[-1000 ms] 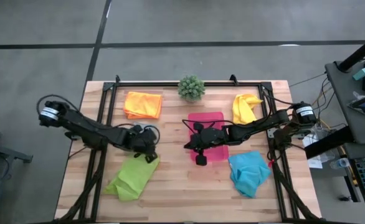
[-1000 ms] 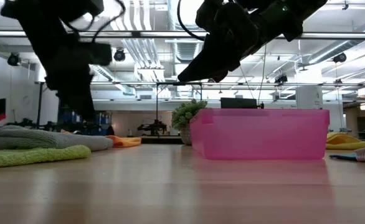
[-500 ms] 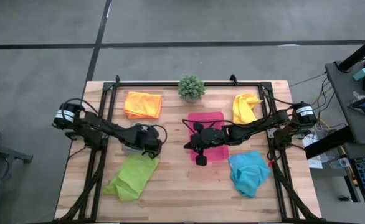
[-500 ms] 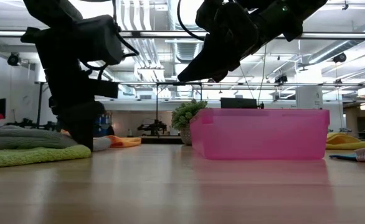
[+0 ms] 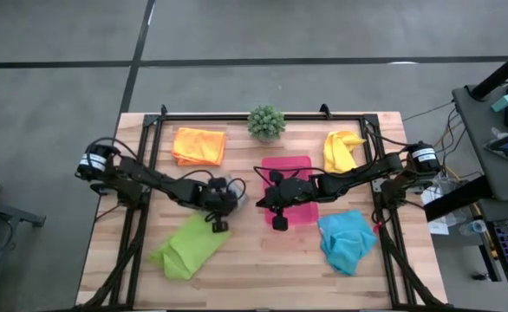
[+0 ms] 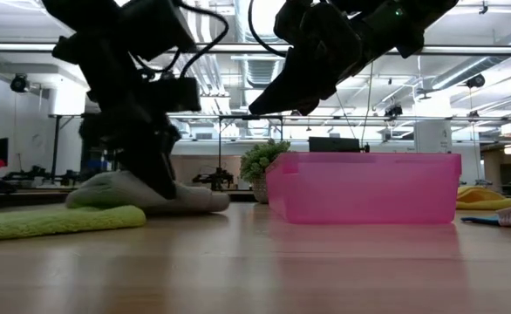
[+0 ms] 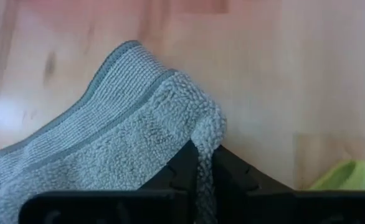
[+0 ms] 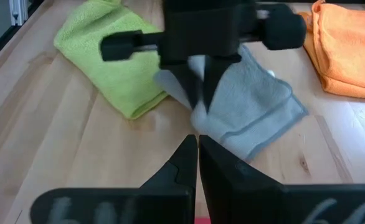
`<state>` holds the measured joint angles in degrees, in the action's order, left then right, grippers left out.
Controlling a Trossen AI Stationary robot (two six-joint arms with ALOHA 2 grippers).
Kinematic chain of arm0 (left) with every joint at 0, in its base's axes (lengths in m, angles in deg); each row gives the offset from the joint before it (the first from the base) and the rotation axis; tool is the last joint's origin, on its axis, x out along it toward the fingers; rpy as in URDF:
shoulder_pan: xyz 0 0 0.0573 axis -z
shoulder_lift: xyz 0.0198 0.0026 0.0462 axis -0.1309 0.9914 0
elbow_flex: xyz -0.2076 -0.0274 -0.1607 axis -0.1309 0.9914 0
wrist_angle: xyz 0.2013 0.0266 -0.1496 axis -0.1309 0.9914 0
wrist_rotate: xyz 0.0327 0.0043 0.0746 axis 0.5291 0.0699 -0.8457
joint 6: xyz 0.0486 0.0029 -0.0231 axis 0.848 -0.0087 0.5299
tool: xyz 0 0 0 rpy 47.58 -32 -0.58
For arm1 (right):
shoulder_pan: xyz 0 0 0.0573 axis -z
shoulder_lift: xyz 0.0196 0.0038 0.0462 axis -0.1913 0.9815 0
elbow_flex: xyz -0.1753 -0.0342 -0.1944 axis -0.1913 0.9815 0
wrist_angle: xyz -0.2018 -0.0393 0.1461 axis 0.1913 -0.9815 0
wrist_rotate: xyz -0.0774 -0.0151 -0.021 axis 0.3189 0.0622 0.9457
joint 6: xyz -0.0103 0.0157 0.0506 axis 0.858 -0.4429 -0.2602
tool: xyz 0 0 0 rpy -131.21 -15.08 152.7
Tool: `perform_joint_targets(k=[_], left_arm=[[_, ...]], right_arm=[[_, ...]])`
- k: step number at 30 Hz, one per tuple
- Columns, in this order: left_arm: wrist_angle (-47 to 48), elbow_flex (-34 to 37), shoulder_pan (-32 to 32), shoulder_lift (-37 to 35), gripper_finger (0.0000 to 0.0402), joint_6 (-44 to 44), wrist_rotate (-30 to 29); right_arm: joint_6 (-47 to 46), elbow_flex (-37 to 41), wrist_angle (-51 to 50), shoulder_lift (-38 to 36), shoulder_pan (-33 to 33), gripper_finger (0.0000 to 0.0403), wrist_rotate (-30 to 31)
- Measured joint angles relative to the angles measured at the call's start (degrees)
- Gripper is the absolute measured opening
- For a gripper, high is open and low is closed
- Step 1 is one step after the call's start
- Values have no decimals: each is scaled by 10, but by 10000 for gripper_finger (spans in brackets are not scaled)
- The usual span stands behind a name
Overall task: Fold microfiber towels
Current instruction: Put the gray towel into the red bin
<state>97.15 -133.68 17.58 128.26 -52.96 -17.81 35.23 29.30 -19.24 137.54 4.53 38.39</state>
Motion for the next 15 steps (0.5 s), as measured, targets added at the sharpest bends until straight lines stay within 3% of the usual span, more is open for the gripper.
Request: perform_joint_targets(k=[10,15], left_arm=[[9,-4,6,-8,25,10,2],[8,-7,6,-13,38,11,0]], right_arm=[[-1,1,11,0,0,10,0],[1,-2,13,0,-1,50,0]])
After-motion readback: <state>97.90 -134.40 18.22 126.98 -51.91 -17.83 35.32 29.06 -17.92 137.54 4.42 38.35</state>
